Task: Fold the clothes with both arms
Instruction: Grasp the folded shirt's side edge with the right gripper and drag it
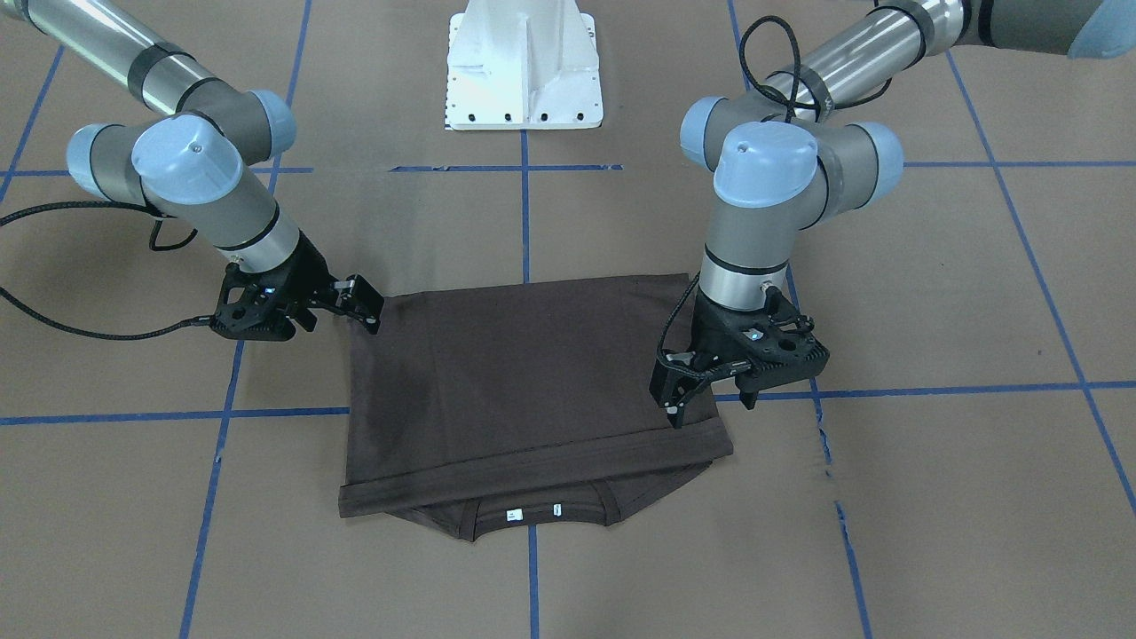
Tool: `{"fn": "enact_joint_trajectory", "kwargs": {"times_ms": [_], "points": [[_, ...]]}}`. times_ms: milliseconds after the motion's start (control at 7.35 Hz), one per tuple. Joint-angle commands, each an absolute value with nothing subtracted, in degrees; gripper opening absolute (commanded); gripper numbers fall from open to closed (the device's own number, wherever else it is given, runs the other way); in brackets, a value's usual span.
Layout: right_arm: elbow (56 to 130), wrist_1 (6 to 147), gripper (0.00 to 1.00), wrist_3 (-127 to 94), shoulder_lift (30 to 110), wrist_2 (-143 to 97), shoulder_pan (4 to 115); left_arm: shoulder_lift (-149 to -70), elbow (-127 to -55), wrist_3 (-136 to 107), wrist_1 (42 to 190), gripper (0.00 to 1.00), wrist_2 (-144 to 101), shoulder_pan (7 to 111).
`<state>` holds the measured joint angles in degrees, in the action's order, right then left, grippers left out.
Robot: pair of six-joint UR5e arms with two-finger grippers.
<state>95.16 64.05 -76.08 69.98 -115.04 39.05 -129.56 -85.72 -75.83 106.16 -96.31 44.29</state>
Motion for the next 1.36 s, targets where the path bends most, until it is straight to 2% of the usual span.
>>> {"fn": "enact_joint_trajectory", "kwargs": {"times_ms": [0,136,272,408,544,1224], "points": [[96.2,64.2,0.92,-76.5,71.6,-112.4,35.3,-129.5,-87.2,-76.0,105.1,1.00,-96.4,44.3],[96.1,64.2,0.81,-76.5,71.5,-112.5,35.4,-129.5,-87.7,-76.2,105.0,1.00,-96.4,44.3],[96.0,64.2,0.78,-76.4,71.6,-112.1,35.3,-129.5,-87.7,-76.2,105.0,1.00,-96.4,44.3],[96.0,64.2,0.33,-76.2,71.5,-112.1,35.4,-129.5,-87.7,-76.3,105.0,1.00,-96.4,44.3],[96.0,64.2,0.00,-75.9,71.5,-112.0,35.4,-129.5,-87.7,-76.4,105.0,1.00,-96.4,44.3],[97.2,64.2,0.00,-75.6,73.5,-112.9,35.6,-129.5,-87.7,-76.6,105.0,1.00,-96.5,44.2]]}}
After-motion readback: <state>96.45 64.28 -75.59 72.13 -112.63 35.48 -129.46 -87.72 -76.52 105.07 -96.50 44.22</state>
